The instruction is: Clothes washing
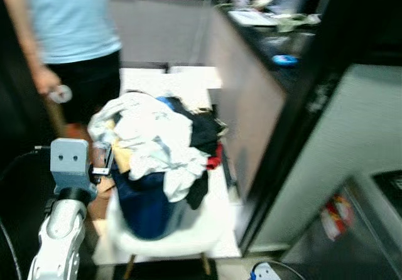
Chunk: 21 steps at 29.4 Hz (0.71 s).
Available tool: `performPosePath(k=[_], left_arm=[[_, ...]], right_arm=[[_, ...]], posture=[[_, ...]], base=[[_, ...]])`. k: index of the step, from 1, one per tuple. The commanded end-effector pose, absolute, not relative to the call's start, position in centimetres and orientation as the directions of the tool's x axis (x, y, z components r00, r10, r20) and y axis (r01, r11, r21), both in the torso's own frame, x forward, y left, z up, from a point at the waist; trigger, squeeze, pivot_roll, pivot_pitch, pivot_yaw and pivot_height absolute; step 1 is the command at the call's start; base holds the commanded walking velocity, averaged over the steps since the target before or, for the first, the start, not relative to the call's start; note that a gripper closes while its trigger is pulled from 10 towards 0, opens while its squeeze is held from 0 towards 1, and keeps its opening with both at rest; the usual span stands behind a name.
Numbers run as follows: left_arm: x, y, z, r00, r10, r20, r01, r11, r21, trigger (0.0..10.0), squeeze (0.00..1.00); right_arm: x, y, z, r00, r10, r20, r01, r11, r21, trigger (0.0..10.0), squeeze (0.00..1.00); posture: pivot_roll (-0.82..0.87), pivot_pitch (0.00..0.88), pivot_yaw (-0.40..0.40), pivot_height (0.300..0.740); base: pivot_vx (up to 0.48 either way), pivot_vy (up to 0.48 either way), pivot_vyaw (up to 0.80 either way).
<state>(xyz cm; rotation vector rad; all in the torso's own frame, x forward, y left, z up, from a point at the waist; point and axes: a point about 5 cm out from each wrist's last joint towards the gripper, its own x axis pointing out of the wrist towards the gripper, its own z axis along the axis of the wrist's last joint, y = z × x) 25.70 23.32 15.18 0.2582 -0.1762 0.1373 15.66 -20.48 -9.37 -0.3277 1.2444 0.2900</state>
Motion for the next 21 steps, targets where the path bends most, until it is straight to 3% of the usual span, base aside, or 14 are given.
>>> performPosePath(k=[1,7,11,14,18,21], left_arm=[[25.7,23.1,15.4,0.978,0.077,0.195,-0.130,0.952,0.278,10.0,0.00],[25.5,23.1,15.4,0.980,0.058,0.189,-0.112,0.950,0.291,10.0,0.00],[25.2,23.4,15.5,0.989,-0.003,0.147,-0.058,0.909,0.412,10.0,0.00],[24.9,24.3,14.7,0.997,-0.023,0.073,-0.022,0.828,0.561,10.0,0.00],[24.8,24.6,14.5,0.998,-0.020,0.061,-0.019,0.811,0.585,10.0,0.00],[24.5,25.5,14.2,1.000,-0.027,0.014,0.010,0.722,0.692,10.0,0.00]], right_arm=[[15.7,-20.3,-9.4,0.301,0.041,-0.953,-0.382,0.921,-0.081,10.0,0.00],[15.8,-20.3,-9.4,0.305,0.041,-0.952,-0.378,0.922,-0.082,10.0,0.00],[15.7,-20.4,-9.4,0.303,0.031,-0.953,-0.381,0.920,-0.091,10.0,0.00],[15.6,-20.8,-9.4,0.295,0.019,-0.955,-0.388,0.916,-0.101,10.0,0.00],[15.5,-20.9,-9.4,0.294,0.016,-0.956,-0.390,0.915,-0.104,10.0,0.00],[15.6,-21.1,-9.3,0.294,0.010,-0.956,-0.396,0.911,-0.112,10.0,0.00]], posture=[[0.04,0.000,-0.086,0.740],[0.04,0.000,-0.080,0.740],[0.04,0.000,-0.086,0.740],[0.04,0.000,-0.093,0.740],[0.04,0.000,-0.093,0.740],[0.04,0.000,-0.095,0.740]], base=[[0.000,0.000,0.00],[0.000,0.000,0.00],[0.000,0.000,0.00],[0.000,0.000,0.00],[0.000,0.000,0.00],[0.000,0.000,0.00]])
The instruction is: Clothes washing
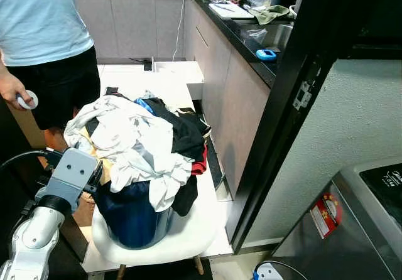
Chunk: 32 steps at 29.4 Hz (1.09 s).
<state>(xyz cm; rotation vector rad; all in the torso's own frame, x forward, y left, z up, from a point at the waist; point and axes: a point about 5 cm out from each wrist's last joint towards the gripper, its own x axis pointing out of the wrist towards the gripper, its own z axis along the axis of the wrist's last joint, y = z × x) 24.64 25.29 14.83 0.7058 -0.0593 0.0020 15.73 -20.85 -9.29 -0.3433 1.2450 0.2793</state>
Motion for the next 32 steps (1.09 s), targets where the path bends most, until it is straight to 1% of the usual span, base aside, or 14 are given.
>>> performPosePath(k=[1,4,5,11,12,13,14,15,16,19,20,25,27,32], left_arm=[[24.5,25.5,14.2,1.000,-0.027,0.014,0.010,0.722,0.692,10.0,0.00],[24.5,25.7,14.9,0.999,-0.026,0.045,-0.013,0.715,0.699,10.0,0.00],[24.9,25.2,15.6,0.995,-0.053,0.082,-0.019,0.723,0.690,10.0,0.00],[25.3,24.4,16.0,0.990,-0.092,0.111,-0.008,0.736,0.677,10.0,0.00],[25.5,23.6,16.0,0.984,-0.129,0.123,0.017,0.757,0.653,10.0,0.00],[25.5,23.6,16.0,0.984,-0.129,0.123,0.017,0.757,0.653,10.0,0.00],[25.7,22.4,15.8,0.975,-0.185,0.122,0.067,0.772,0.633,10.0,0.00],[25.7,22.4,15.8,0.975,-0.185,0.122,0.067,0.772,0.633,10.0,0.00],[25.9,21.4,15.6,0.965,-0.233,0.120,0.111,0.777,0.620,10.0,0.00],[25.9,21.4,15.6,0.965,-0.233,0.120,0.111,0.777,0.620,10.0,0.00],[26.0,20.5,15.4,0.952,-0.285,0.115,0.159,0.776,0.611,10.0,0.00],[26.1,19.6,15.2,0.938,-0.329,0.111,0.200,0.774,0.601,10.0,0.00],[26.2,18.4,14.6,0.921,-0.377,0.097,0.253,0.770,0.586,10.0,0.00],[26.0,18.2,13.6,0.923,-0.381,0.059,0.277,0.762,0.585,10.0,0.00]], right_arm=[[15.6,-21.1,-9.3,0.294,0.010,-0.956,-0.396,0.911,-0.112,10.0,0.00],[15.6,-21.2,-9.3,0.293,0.008,-0.956,-0.399,0.910,-0.115,10.0,0.00],[15.5,-21.2,-9.3,0.290,0.006,-0.957,-0.405,0.907,-0.117,10.0,0.00],[15.5,-21.2,-9.3,0.288,0.005,-0.958,-0.409,0.905,-0.118,10.0,0.00],[15.5,-21.2,-9.3,0.288,0.004,-0.958,-0.409,0.905,-0.119,10.0,0.00],[15.5,-21.2,-9.3,0.288,0.004,-0.958,-0.409,0.905,-0.119,10.0,0.00],[15.4,-21.2,-9.4,0.288,0.004,-0.958,-0.407,0.906,-0.119,10.0,0.00],[15.4,-21.2,-9.4,0.288,0.004,-0.958,-0.407,0.906,-0.119,10.0,0.00],[15.4,-21.2,-9.4,0.289,0.003,-0.957,-0.404,0.907,-0.119,10.0,0.00],[15.4,-21.2,-9.4,0.289,0.003,-0.957,-0.404,0.907,-0.119,10.0,0.00],[15.4,-21.2,-9.4,0.289,0.003,-0.957,-0.401,0.908,-0.119,10.0,0.00],[15.3,-21.3,-9.4,0.287,0.001,-0.958,-0.398,0.910,-0.118,10.0,0.00],[15.2,-21.3,-9.4,0.285,-0.001,-0.958,-0.394,0.911,-0.118,10.0,0.00],[15.1,-21.4,-9.4,0.286,-0.002,-0.958,-0.391,0.912,-0.119,10.0,0.00]], posture=[[0.04,0.000,-0.095,0.740],[0.04,0.000,-0.097,0.740],[0.04,0.000,-0.100,0.740],[0.04,0.000,-0.100,0.740],[0.04,0.000,-0.100,0.740],[0.04,0.000,-0.100,0.740],[0.04,0.000,-0.100,0.740],[0.04,0.000,-0.100,0.740],[0.03,0.000,-0.094,0.740],[0.03,0.000,-0.094,0.740],[0.03,0.000,-0.092,0.740],[0.03,0.000,-0.092,0.740],[0.02,0.000,-0.091,0.740],[0.02,0.000,-0.092,0.740]], base=[[0.000,0.000,0.00],[0.000,0.000,0.00],[0.000,0.000,0.00],[0.000,0.000,0.00],[0.000,0.000,0.00],[0.000,0.000,0.00],[0.000,0.000,0.00],[0.000,0.000,0.00],[0.000,0.000,0.00],[0.000,0.000,0.00],[0.000,0.000,0.00],[0.000,0.000,0.00],[0.000,0.000,0.00],[0.000,0.000,0.00]])
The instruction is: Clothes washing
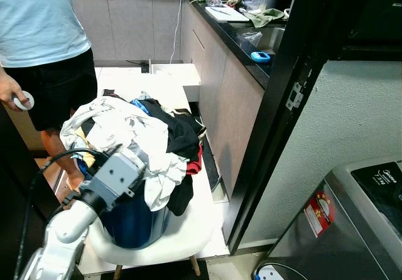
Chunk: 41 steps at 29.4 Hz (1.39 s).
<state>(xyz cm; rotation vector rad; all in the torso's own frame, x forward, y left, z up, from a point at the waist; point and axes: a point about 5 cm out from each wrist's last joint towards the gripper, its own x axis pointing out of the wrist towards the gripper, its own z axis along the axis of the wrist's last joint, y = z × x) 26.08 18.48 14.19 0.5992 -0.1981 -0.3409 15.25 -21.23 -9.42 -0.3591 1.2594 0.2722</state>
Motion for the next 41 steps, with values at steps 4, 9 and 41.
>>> performPosePath(k=[4,9,41], left_arm=[[25.7,18.5,12.9,0.927,-0.374,0.030,0.287,0.758,0.586,10.0,0.00],[25.2,18.5,12.0,0.928,-0.373,-0.004,0.309,0.764,0.567,10.0,0.00],[24.5,22.5,11.1,0.979,-0.171,-0.107,0.198,0.706,0.680,5.4,0.00]], right_arm=[[15.1,-21.4,-9.4,0.286,-0.003,-0.958,-0.394,0.911,-0.120,10.0,0.00],[15.1,-21.4,-9.4,0.284,-0.004,-0.959,-0.397,0.910,-0.122,10.0,0.00],[15.1,-21.7,-9.4,0.281,-0.014,-0.960,-0.412,0.901,-0.134,10.0,0.00]], posture=[[0.02,0.000,-0.092,0.740],[0.03,0.000,-0.093,0.740],[0.03,0.000,-0.098,0.740]], base=[[0.000,0.000,0.00],[0.000,0.000,0.00],[0.000,0.000,0.00]])
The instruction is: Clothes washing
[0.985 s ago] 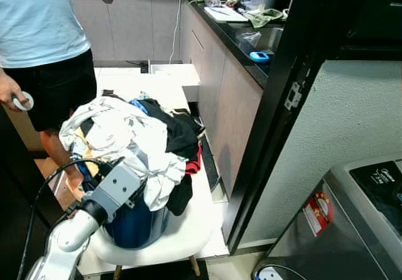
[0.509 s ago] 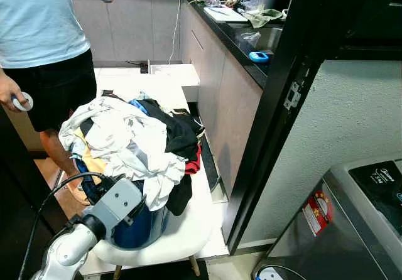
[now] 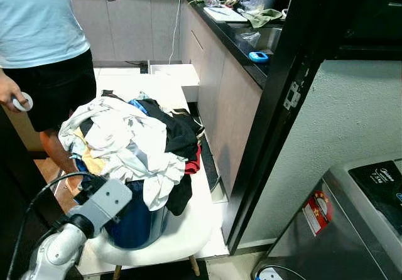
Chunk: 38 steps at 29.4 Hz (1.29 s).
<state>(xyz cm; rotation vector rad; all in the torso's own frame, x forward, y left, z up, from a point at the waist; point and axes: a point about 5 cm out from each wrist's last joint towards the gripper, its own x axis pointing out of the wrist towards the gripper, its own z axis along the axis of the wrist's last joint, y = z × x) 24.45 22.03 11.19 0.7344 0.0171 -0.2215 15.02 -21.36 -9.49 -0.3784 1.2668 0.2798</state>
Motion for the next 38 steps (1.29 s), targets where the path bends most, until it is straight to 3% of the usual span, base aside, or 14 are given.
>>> performPosePath(k=[1,10,18,20,24,27,30,33,38], left_arm=[[24.5,22.6,11.1,0.981,-0.164,-0.102,0.189,0.709,0.679,0.0,0.00],[24.4,23.0,11.3,0.987,-0.133,-0.093,0.160,0.707,0.689,0.0,0.00],[24.3,24.5,11.9,0.998,-0.026,-0.052,0.055,0.693,0.719,0.0,0.00],[24.7,25.0,13.4,0.999,0.022,0.035,-0.040,0.694,0.718,0.0,0.00],[24.9,25.3,14.4,0.996,0.040,0.085,-0.088,0.698,0.711,0.0,0.00],[25.6,25.4,19.4,0.948,0.067,0.310,-0.243,0.783,0.573,0.0,0.00],[25.7,24.8,22.2,0.905,0.057,0.421,-0.270,0.842,0.467,0.0,0.00],[26.0,22.6,26.9,0.818,-0.031,0.574,-0.199,0.921,0.334,0.0,0.00],[25.9,20.7,30.5,0.729,-0.115,0.675,-0.083,0.964,0.254,0.0,0.00]], right_arm=[[15.1,-21.7,-9.4,0.281,-0.015,-0.960,-0.412,0.901,-0.135,10.0,0.00],[15.1,-21.7,-9.4,0.282,-0.014,-0.959,-0.414,0.900,-0.135,10.0,0.00],[15.1,-21.7,-9.4,0.282,-0.015,-0.959,-0.417,0.898,-0.137,10.0,0.00],[15.1,-21.6,-9.4,0.283,-0.014,-0.959,-0.416,0.899,-0.136,10.0,0.00],[15.1,-21.6,-9.4,0.283,-0.014,-0.959,-0.416,0.899,-0.136,10.0,0.00],[15.2,-21.4,-9.4,0.285,-0.011,-0.958,-0.414,0.901,-0.133,10.0,0.00],[15.3,-21.3,-9.4,0.288,-0.006,-0.958,-0.411,0.902,-0.129,10.0,0.00],[15.5,-20.9,-9.4,0.300,0.007,-0.954,-0.401,0.908,-0.119,10.0,0.00],[15.8,-20.6,-9.3,0.307,0.011,-0.952,-0.396,0.911,-0.117,10.0,0.00]], posture=[[0.03,0.000,-0.098,0.740],[0.03,0.000,-0.099,0.740],[0.03,0.000,-0.098,0.740],[0.03,0.000,-0.098,0.740],[0.03,0.000,-0.096,0.740],[0.03,0.000,-0.094,0.740],[0.03,0.000,-0.094,0.740],[0.04,0.000,-0.091,0.740],[0.04,0.000,-0.088,0.740]], base=[[0.000,0.000,0.00],[0.000,0.000,0.00],[0.000,0.000,0.00],[0.000,0.000,0.00],[0.000,0.000,0.00],[0.000,0.000,0.00],[0.000,0.000,0.00],[0.000,0.000,0.00],[0.000,0.000,0.00]])
